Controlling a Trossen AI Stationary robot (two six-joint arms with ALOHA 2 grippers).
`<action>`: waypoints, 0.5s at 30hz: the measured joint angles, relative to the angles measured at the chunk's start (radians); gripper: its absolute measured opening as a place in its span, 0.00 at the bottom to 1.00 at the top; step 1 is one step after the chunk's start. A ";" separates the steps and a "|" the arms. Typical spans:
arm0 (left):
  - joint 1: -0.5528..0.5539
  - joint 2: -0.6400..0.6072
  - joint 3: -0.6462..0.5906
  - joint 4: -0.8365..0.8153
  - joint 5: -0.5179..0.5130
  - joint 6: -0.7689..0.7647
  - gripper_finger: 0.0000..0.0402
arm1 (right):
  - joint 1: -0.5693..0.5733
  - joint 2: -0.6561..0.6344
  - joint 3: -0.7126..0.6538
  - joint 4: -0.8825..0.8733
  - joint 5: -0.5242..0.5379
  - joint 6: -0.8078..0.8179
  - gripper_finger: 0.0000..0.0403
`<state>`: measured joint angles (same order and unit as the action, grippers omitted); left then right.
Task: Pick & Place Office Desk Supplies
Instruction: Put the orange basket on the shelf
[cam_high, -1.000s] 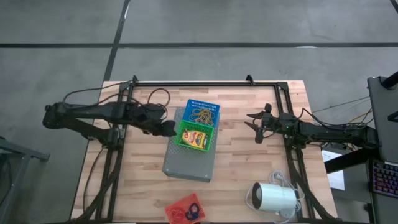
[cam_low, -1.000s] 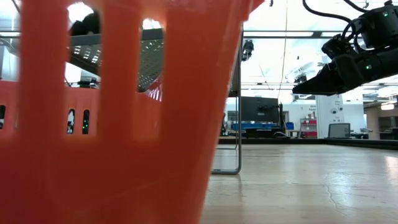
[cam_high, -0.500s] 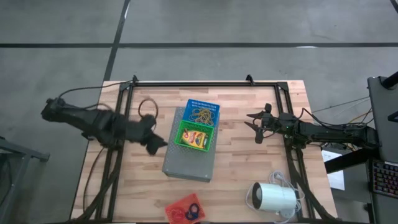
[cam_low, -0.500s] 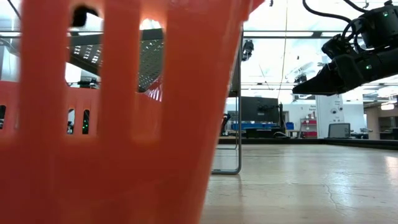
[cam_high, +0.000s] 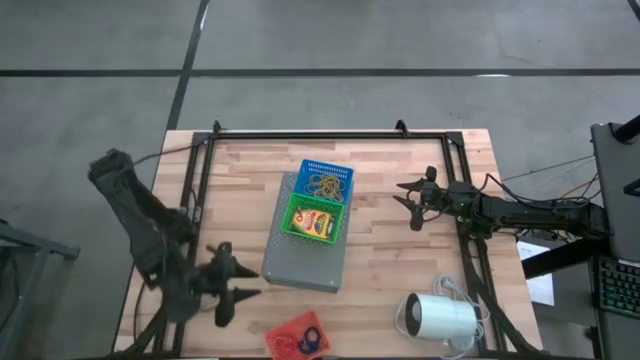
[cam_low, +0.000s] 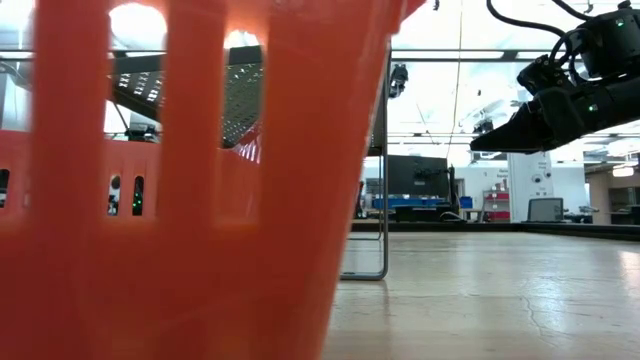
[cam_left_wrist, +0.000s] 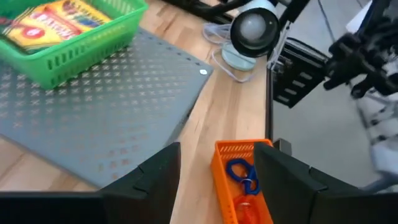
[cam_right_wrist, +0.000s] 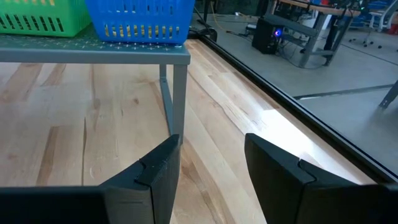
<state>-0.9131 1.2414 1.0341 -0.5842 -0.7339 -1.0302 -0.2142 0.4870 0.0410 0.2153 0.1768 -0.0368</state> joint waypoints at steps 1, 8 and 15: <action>-0.019 0.021 0.000 0.011 -0.029 0.006 0.51 | 0.000 0.000 0.000 0.000 0.000 0.000 0.44; -0.063 0.081 0.000 0.019 -0.054 -0.098 0.51 | 0.000 0.000 0.000 0.000 0.000 0.000 0.44; -0.076 0.156 0.001 0.084 0.009 -0.146 0.51 | 0.000 0.000 0.000 0.000 0.000 0.000 0.44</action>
<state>-0.9890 1.3973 1.0346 -0.5003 -0.7250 -1.1764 -0.2141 0.4870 0.0410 0.2153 0.1768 -0.0368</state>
